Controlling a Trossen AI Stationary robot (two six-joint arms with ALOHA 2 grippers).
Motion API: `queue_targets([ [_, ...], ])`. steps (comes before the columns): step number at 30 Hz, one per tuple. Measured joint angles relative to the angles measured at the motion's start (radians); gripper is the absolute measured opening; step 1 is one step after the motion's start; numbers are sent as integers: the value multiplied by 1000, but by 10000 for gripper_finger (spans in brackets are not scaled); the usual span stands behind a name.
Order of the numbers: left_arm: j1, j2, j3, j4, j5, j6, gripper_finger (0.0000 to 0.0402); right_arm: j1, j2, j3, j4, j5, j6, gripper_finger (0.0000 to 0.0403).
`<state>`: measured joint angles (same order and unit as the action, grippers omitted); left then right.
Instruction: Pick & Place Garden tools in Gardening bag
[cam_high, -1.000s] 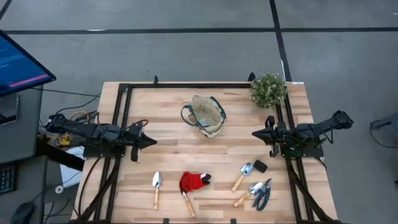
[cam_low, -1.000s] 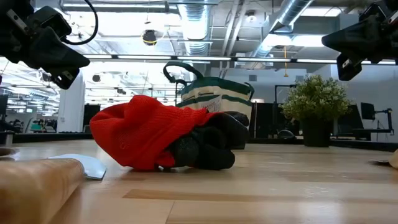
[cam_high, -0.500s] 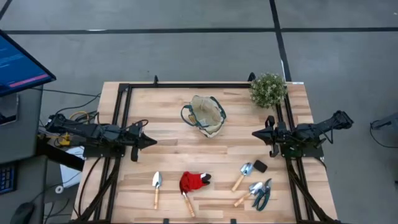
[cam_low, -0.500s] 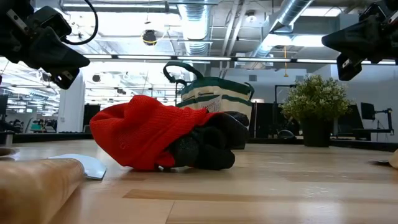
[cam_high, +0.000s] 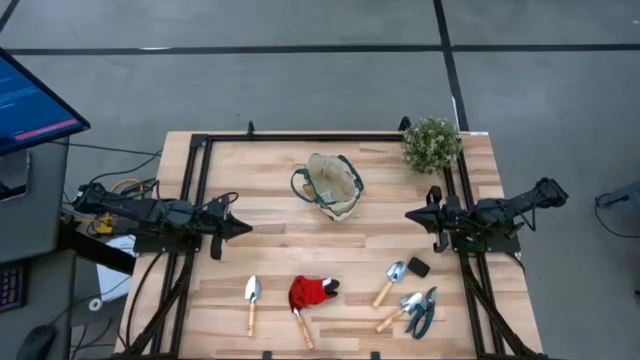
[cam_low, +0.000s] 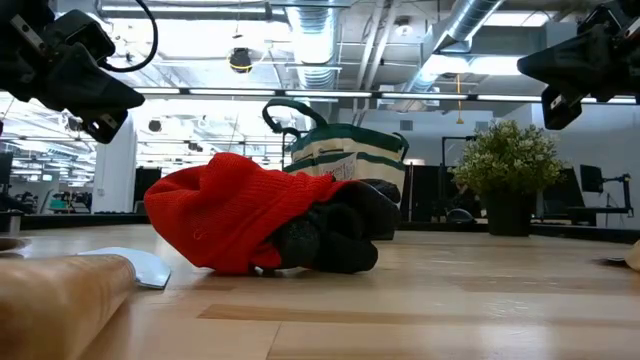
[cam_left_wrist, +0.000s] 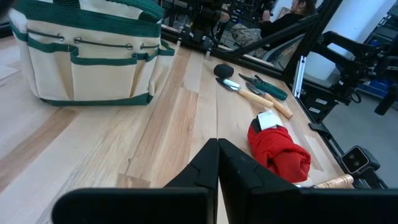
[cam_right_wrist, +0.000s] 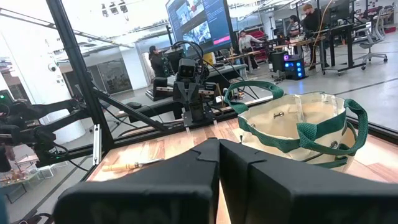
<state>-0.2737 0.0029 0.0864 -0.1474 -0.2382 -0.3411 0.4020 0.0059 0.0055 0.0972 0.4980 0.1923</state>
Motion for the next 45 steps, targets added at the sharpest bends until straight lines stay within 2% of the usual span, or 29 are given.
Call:
queue_targets([
  [8, 0, 0, 0, 8, 0, 0, 8, 0, 0, 0, 0, 0, 0, 0],
  [12, 0, 0, 0, 65, 0, -5, 8, 0, 0, 0, 0, 0, 0, 0],
  [19, 0, 0, 0, 245, 0, -66, 8, -16, 0, 0, 0, 0, -153, 0],
  [25, 0, 0, 0, 464, -2, -68, 8, -25, 0, 0, 7, 0, -156, 0],
  [32, 0, 15, 0, 761, -1, -60, 8, -25, 0, 0, 191, 0, 179, 0],
  [40, 0, 102, 0, 799, -1, -78, 8, -25, 0, 0, 486, 18, 487, 0],
  [45, 0, 164, 0, 799, 13, -110, 8, -25, -1, 1, 623, 68, 510, 0],
])
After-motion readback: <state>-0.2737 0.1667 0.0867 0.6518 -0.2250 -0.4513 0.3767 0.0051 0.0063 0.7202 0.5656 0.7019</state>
